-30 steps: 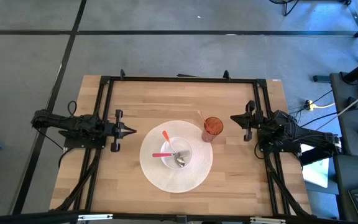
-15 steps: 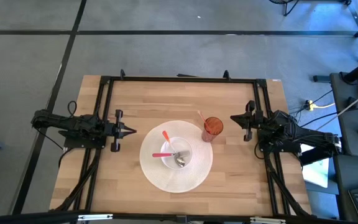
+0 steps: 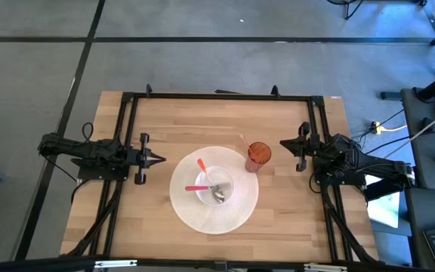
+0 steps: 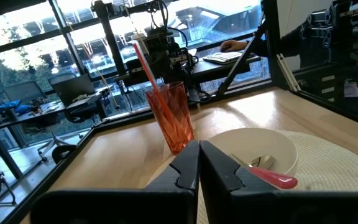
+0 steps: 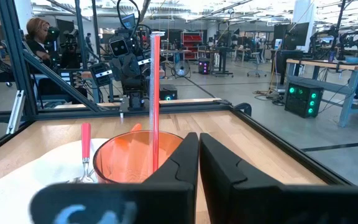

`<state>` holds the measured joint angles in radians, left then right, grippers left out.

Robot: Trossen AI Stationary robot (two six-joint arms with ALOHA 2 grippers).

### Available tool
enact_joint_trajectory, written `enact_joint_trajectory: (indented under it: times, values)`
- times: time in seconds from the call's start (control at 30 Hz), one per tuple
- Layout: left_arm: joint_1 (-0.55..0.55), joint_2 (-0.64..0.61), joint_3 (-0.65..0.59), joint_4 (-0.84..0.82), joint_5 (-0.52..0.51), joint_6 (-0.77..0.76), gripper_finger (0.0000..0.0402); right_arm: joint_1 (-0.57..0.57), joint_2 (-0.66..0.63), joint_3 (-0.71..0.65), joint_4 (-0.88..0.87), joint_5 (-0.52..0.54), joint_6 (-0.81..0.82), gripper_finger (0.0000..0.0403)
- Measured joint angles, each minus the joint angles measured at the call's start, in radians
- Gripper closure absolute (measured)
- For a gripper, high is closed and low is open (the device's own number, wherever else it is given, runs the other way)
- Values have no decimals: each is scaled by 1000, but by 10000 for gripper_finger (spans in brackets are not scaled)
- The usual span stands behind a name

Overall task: Pick & Place Utensil
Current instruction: Return to Home Position

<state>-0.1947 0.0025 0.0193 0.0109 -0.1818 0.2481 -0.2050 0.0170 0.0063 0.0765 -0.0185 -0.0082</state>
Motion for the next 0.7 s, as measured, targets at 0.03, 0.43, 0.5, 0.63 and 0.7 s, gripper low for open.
enact_joint_trajectory:
  times: [0.03, 0.43, 0.5, 0.63, 0.7]
  values:
    - [0, 0, 0, 0, 0, 0, 398, 0, 0, 0, 0, 0, 0, 386]
    - [0, 0, 0, 0, 0, 0, 396, 0, 0, 0, 0, 0, 0, 386]
    - [0, 0, 0, 0, 0, 0, 398, 0, 0, 0, 0, 0, 0, 386]
    - [0, 0, 0, 0, 0, 0, 396, 0, 0, 0, 0, 0, 0, 386]
    - [0, 0, 0, 0, 0, 0, 394, 0, 0, 0, 0, 0, 0, 386]
